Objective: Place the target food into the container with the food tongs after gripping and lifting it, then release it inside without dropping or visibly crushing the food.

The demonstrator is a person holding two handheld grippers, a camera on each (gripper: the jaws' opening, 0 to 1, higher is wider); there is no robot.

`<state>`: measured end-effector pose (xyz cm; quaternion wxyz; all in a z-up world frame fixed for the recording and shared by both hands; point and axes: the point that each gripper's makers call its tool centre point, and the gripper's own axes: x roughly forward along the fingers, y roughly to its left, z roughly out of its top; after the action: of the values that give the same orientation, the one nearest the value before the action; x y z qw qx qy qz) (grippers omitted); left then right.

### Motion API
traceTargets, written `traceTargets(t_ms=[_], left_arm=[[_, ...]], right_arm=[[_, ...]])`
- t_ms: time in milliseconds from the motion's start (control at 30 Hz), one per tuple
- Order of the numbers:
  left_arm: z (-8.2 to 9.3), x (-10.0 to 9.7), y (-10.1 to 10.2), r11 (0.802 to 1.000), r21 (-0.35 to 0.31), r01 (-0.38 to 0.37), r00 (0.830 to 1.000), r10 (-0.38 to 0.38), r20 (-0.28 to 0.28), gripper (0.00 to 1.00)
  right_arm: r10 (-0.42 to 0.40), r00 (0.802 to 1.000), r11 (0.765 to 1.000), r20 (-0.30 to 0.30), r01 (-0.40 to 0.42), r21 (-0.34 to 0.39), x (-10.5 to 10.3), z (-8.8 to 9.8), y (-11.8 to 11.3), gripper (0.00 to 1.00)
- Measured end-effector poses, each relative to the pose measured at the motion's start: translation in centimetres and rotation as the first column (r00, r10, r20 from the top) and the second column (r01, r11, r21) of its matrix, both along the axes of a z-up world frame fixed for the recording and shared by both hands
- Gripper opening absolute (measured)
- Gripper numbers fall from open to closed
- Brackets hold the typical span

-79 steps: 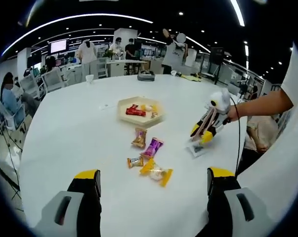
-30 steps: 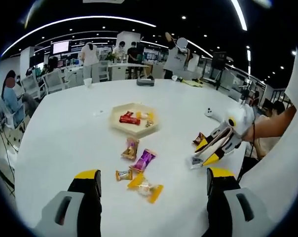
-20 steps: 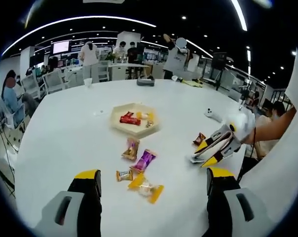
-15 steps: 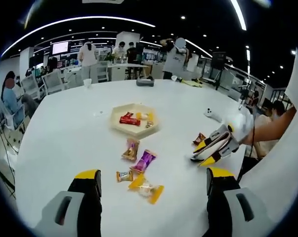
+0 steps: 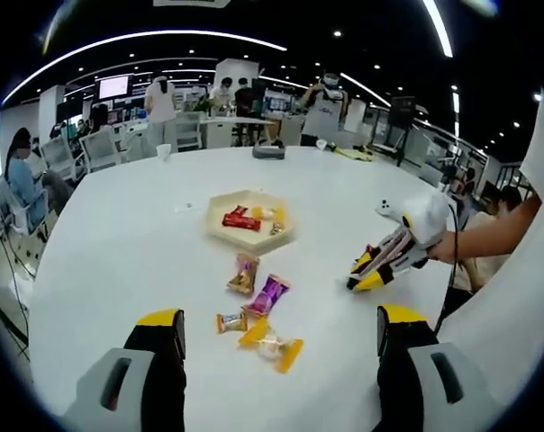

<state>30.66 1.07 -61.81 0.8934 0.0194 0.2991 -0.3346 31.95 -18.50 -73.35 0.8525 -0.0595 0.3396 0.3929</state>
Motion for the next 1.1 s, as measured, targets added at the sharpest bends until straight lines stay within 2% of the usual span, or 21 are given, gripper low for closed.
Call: traceTargets(t_ms=[67,100,133,200,233,267,300,433,500,533,800,1100], left_arm=[[0.0,0.0,0.0,1.0,-0.002,-0.003,1.0,0.003,0.001,0.88],[0.1,0.0,0.0,1.0,-0.003,-0.003,1.0,0.003,0.001,0.88],[0.1,0.1,0.0,1.0,-0.006,-0.003,1.0,0.003,0.001,0.88],[0.1,0.1,0.0,1.0,-0.014,-0.008,1.0,0.008,-0.001,0.88],[0.2,0.2,-0.1,1.0,-0.021,-0.009,1.0,0.009,0.0,0.88],[0.2,0.3,-0.2,1.0,-0.028,-0.011,1.0,0.011,0.001,0.88],[0.2,0.3,-0.2,1.0,-0.028,-0.01,1.0,0.01,0.001,0.88],[0.1,0.4,-0.5,1.0,-0.031,-0.002,1.0,0.002,0.003,0.88],[0.1,0.4,-0.8,0.999,-0.032,0.005,1.0,-0.005,0.004,0.88],[0.1,0.4,-0.9,0.999,-0.032,0.008,1.0,-0.007,0.004,0.88],[0.3,0.7,-1.6,0.999,-0.041,0.023,1.0,-0.023,0.014,0.88],[1.1,1.2,-1.5,0.999,-0.046,0.018,0.999,-0.016,0.046,0.89]], right_arm=[[-0.013,1.0,0.999,-0.015,0.014,0.036,0.1,0.5,-0.2,0.17],[-0.037,0.999,0.998,-0.003,0.037,0.049,0.5,0.7,-0.4,0.17],[-0.059,0.997,0.992,-0.04,0.063,0.107,0.4,1.2,-0.4,0.17],[-0.089,0.995,0.986,-0.039,0.093,0.138,0.7,1.7,-0.7,0.17],[-0.09,0.994,0.98,-0.07,0.1,0.17,0.4,2.0,-0.6,0.17],[-0.127,0.991,0.975,-0.041,0.133,0.179,1.0,2.4,-1.1,0.17],[-0.12,0.991,0.971,-0.067,0.131,0.202,0.5,2.7,-1.0,0.17],[-0.176,0.983,0.951,-0.058,0.185,0.248,0.9,4.0,-1.9,0.17],[-0.181,0.981,0.94,-0.073,0.194,0.282,0.7,4.8,-2.0,0.17],[-0.201,0.978,0.935,-0.051,0.207,0.288,1.0,5.4,-2.4,0.17],[-0.211,0.977,0.927,-0.041,0.213,0.308,1.4,7.5,-2.7,0.17],[-0.171,0.984,0.95,0.054,0.15,0.273,4.1,10.7,-3.1,0.17]])
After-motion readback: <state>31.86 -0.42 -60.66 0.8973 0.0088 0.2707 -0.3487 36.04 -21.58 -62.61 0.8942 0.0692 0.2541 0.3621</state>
